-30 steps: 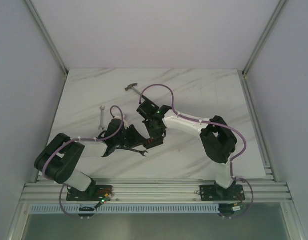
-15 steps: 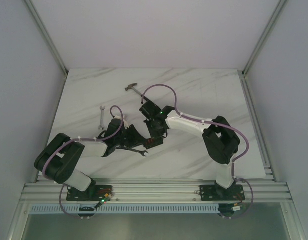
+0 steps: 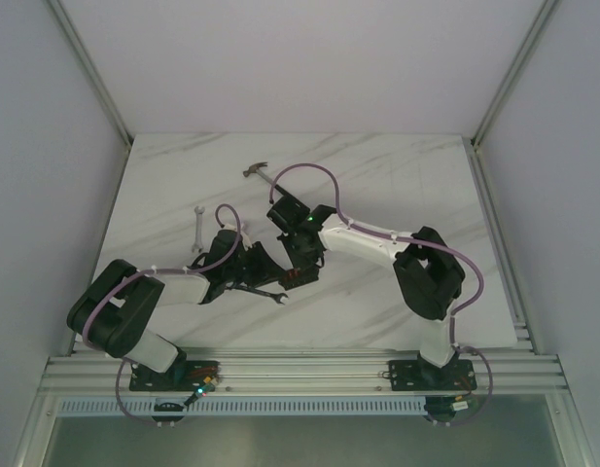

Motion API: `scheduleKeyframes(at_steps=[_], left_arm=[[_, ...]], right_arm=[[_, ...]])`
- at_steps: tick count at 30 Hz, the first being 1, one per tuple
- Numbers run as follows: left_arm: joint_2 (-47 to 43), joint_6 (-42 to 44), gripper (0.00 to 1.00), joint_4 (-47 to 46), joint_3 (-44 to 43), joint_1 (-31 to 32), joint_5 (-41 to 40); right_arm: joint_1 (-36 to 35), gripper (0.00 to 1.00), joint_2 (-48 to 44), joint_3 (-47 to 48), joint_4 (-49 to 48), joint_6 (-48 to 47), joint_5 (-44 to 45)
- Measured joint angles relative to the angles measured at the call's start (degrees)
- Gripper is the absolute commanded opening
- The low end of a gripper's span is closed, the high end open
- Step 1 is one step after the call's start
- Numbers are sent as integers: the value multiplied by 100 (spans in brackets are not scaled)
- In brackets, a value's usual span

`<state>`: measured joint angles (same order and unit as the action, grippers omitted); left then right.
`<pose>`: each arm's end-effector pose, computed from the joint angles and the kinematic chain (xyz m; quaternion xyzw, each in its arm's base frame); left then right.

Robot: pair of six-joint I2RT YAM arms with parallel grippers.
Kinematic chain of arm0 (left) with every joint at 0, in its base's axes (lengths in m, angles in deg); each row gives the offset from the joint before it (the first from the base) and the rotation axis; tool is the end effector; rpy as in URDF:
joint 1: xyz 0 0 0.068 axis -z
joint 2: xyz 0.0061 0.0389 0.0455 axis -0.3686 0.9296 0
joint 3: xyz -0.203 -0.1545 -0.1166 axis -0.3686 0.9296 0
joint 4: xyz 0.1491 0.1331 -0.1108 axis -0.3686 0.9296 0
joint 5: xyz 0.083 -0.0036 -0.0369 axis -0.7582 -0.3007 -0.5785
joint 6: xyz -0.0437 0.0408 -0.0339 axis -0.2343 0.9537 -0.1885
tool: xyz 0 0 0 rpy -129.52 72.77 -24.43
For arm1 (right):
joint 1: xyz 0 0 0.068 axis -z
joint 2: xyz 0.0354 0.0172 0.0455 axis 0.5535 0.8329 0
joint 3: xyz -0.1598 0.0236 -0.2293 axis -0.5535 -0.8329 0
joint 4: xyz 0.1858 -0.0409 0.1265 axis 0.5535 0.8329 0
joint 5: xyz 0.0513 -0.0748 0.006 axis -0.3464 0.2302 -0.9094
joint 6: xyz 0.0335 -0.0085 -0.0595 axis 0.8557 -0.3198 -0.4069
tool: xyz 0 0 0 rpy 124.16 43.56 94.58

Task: Snap on the fuse box
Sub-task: Install the fuse at the fuse box base.

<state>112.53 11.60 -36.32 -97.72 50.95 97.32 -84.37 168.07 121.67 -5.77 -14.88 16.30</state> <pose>0.2214 -0.1469 0.1612 -0.1147 0.8617 -0.4330 0.2383 0.2460 0.2945 0.2093 -0.2451 0.9448 0.0954 0.1956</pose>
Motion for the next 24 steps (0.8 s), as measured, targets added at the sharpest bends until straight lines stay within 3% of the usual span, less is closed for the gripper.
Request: scheduleKeyframes(at_steps=[16, 24], left_arm=[[2, 15, 42, -2, -2, 7, 0], [2, 15, 42, -2, -4, 7, -2]], right_arm=[[-24, 6, -98, 2, 114, 181, 4], [-24, 2, 33, 2, 120, 219, 33]])
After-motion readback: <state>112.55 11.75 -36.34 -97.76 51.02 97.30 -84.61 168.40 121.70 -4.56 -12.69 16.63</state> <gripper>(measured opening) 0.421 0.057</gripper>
